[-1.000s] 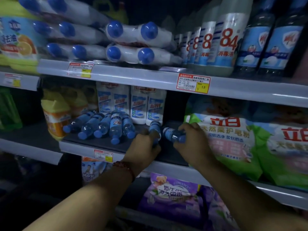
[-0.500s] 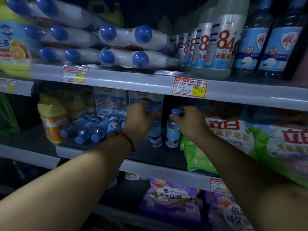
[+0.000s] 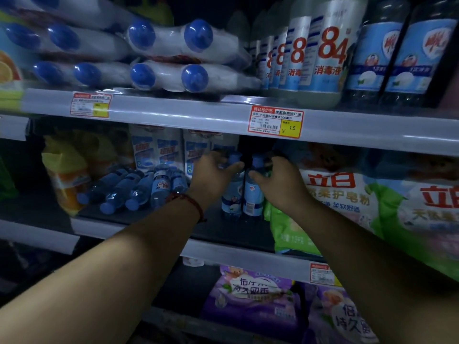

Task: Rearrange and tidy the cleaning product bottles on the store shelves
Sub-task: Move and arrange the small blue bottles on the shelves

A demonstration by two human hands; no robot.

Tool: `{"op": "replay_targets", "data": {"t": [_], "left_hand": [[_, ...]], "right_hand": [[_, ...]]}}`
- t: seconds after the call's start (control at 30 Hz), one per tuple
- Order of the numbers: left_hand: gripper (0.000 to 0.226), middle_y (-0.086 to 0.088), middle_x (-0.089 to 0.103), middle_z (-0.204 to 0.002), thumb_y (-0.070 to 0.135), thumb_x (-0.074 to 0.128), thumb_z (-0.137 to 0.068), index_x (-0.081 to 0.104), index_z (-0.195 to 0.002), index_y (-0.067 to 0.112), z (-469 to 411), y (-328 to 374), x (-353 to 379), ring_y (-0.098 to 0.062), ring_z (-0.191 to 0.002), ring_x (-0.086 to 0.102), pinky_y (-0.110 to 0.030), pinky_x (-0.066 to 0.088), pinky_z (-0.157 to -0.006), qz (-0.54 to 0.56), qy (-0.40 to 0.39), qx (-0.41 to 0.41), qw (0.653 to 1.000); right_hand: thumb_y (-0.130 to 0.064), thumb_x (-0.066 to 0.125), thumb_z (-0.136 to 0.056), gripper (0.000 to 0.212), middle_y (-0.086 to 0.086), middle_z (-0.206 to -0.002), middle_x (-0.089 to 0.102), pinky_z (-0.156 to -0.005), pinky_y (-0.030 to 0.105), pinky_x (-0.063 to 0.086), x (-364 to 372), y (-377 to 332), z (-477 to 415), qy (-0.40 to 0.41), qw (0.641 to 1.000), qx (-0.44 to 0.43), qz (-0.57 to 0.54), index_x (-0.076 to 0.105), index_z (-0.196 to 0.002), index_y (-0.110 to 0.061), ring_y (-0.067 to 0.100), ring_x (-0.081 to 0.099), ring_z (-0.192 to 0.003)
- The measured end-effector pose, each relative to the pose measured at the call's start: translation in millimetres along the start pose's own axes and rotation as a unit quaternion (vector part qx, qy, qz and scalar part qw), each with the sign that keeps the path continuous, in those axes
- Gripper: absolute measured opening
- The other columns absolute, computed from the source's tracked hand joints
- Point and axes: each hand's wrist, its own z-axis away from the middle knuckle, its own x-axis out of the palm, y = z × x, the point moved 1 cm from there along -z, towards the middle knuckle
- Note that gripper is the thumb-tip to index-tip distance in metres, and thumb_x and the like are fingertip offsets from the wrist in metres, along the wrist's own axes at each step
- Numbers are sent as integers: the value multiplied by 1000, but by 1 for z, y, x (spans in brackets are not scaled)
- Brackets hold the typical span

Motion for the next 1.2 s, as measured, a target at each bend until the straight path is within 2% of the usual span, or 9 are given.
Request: {"op": "replay_targets", "data": {"t": [0.1, 0.2, 0.3, 0.4, 0.53, 0.7, 0.9, 1.07, 1.2], "left_hand": [[64, -1, 59, -125, 37, 77, -85, 55, -136, 6, 6, -1, -6, -15, -117, 56, -35, 50, -101, 17, -41, -14, 999], [56, 2, 59, -128, 29, 77, -88, 55, -136, 10, 18, -5, -19, -16, -117, 58, -34, 52, -100, 7, -90, -13, 996], [46, -11, 64, -126, 22, 75, -88, 60, -130, 8, 35, -15, -42, -26, -115, 62, -42, 51, -100, -103, -91, 18, 990], [44, -8, 64, -124, 31, 75, -87, 61, -124, 12, 52, -28, -72, -27, -113, 62, -43, 53, -96, -187, -85, 46, 978], [32, -4, 64, -105, 50, 59, -80, 60, -100, 25, 68, -43, -114, -28, -96, 63, -42, 54, -79, -304, -48, 73, 949], [47, -12, 62, -113, 47, 73, -81, 61, -112, 14, 80, -64, -147, -35, -105, 61, -43, 53, -82, -358, -21, 60, 932], [62, -7, 68, -109, 60, 63, -72, 50, -115, 19, 72, -90, -144, -31, -103, 66, -45, 57, -80, -308, -61, -11, 949], [59, -9, 67, -108, 43, 70, -82, 35, -123, 19, 60, -105, -128, -34, -96, 67, -46, 57, -73, -310, -67, -22, 948], [64, -7, 66, -108, 37, 73, -80, 32, -127, 20, 53, -111, -116, -31, -94, 68, -45, 58, -75, -277, -62, -22, 959]], "right_hand": [[-32, 70, -89, 40, 14, -116, 62, -88, 36, 50, -2, -1, 6, -1, 1000, 1, 18, 59, -117, -6, 30, 59, -106], [-31, 70, -90, 49, 16, -126, 52, -87, 33, 45, -6, -7, 21, 26, 997, -11, 72, 51, -129, -7, 33, 56, -109], [-28, 69, -89, 49, 12, -128, 45, -84, 37, 50, -10, -18, 39, 63, 992, -56, 92, 49, -131, -11, 34, 59, -105], [-28, 71, -88, 48, 6, -130, 46, -89, 40, 51, -4, -33, 52, 11, 991, -106, 78, 52, -131, -15, 29, 58, -111], [-29, 71, -87, 50, 5, -130, 49, -94, 40, 48, 14, -59, 62, -71, 984, -139, 91, 53, -132, -16, 27, 55, -116], [-31, 72, -88, 46, 4, -130, 49, -97, 40, 47, 55, -81, 63, -123, 979, -147, 74, 54, -128, -17, 25, 53, -118], [-28, 70, -88, 37, 6, -119, 47, -88, 35, 46, 110, -84, 51, -160, 976, -114, 91, 55, -120, -17, 29, 55, -104], [-25, 72, -86, 47, 11, -126, 60, -95, 39, 49, 146, -76, 33, -156, 979, -97, 91, 54, -128, -15, 31, 58, -114], [-22, 70, -84, 42, 12, -120, 63, -89, 44, 53, 165, -69, 23, -143, 979, -110, 98, 54, -122, -14, 32, 60, -109]]}}
